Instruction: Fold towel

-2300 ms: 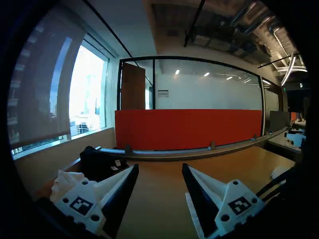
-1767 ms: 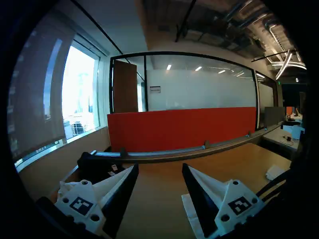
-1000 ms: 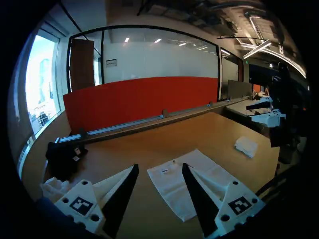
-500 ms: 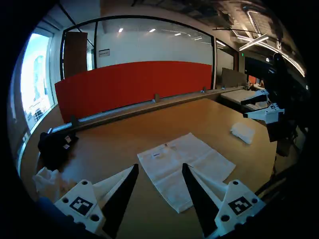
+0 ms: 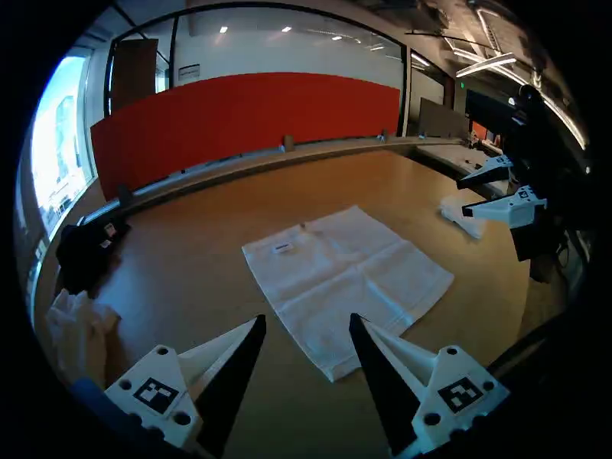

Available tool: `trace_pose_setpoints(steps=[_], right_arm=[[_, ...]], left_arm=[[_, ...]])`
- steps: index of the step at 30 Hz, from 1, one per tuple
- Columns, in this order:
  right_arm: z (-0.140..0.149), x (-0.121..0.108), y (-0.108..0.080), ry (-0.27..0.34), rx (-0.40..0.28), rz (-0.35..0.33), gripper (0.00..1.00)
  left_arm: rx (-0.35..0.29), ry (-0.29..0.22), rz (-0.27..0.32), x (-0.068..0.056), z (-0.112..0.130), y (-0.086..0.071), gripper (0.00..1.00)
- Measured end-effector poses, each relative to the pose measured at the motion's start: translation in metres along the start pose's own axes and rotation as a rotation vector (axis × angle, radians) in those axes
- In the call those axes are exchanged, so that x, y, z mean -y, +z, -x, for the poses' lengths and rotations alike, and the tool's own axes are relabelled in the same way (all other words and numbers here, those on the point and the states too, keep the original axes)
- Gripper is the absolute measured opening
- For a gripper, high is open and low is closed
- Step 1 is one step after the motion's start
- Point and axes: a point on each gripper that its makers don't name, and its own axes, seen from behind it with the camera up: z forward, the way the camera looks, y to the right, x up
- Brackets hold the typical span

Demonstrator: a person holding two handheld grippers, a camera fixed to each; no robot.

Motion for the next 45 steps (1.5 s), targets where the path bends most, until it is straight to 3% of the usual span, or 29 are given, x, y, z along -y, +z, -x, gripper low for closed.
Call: trace_pose_setpoints(steps=[17,33,39,45], right_arm=[[0.072,0.024,0.027,-0.011,0.12,-0.053,1.0],[0.117,0.034,0.032,-0.03,0.196,-0.085,1.0],[0.129,0.034,0.033,-0.037,0.223,-0.096,0.94],[0.138,0.036,0.034,-0.043,0.242,-0.112,0.8]], left_arm=[[0.154,0.026,0.038,-0.014,0.071,0.035,0.8],[0.222,0.04,0.056,-0.026,0.1,0.05,0.8],[0.238,0.034,0.061,-0.03,0.104,0.05,0.8],[0.246,0.026,0.051,-0.031,0.108,0.051,0.8]])
